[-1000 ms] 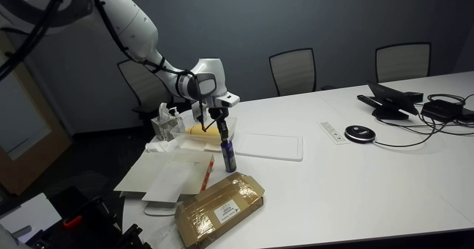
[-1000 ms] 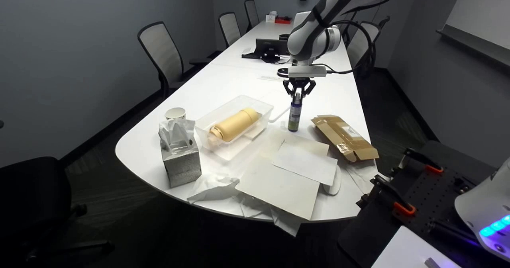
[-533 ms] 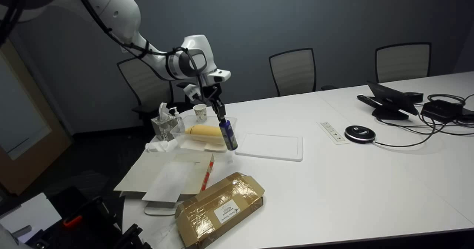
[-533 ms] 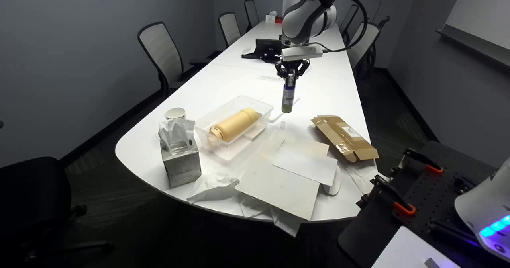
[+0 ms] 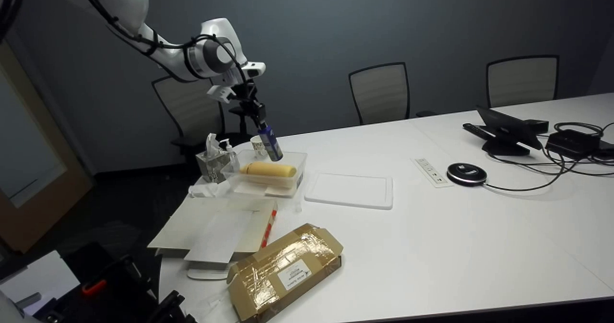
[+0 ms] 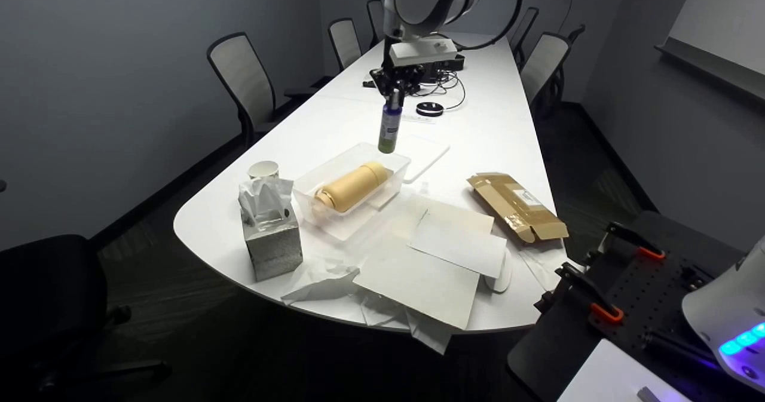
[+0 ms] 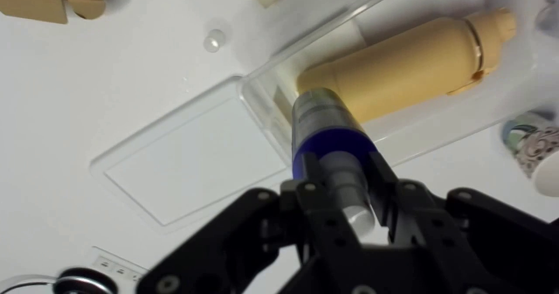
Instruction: Put the blue bottle inside the clear lunch box
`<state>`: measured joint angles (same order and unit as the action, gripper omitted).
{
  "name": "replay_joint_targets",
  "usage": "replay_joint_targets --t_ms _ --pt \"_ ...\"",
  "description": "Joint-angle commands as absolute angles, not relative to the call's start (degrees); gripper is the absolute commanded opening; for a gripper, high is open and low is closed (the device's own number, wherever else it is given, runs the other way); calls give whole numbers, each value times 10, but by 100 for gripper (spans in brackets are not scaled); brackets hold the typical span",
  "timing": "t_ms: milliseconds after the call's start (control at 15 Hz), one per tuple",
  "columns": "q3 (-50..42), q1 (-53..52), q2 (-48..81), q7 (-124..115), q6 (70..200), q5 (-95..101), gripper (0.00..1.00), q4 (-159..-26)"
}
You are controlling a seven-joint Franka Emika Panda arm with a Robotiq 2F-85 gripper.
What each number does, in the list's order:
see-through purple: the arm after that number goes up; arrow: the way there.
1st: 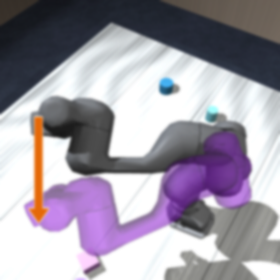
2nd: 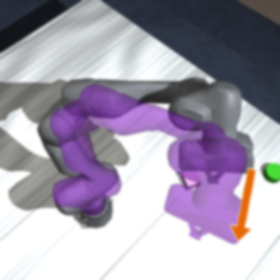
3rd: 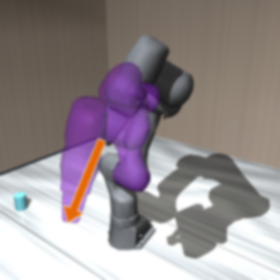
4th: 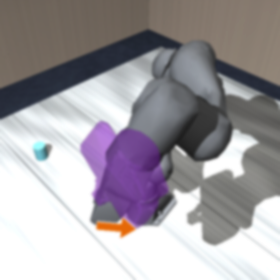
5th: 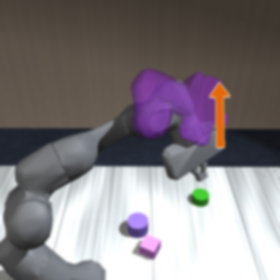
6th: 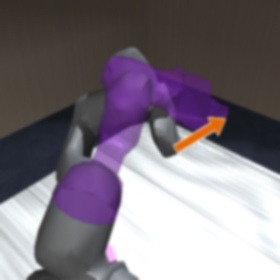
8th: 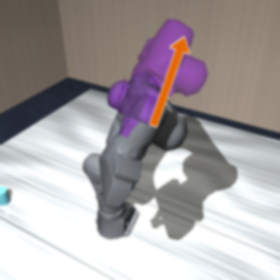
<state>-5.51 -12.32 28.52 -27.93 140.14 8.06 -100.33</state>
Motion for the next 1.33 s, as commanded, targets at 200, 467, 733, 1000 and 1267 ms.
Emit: replay_joint_targets --t_ms 200,467,733,1000,1267 --pt "24 -117 327 -163 1378 39 7 -957" --pt "47 -117 356 -120 1354 20 7 -940" --pt "49 -122 383 -104 1357 22 7 -929" --pt "58 -117 415 -77 1356 17 7 -907" --pt "68 -113 460 -44 1351 14 7 -869"
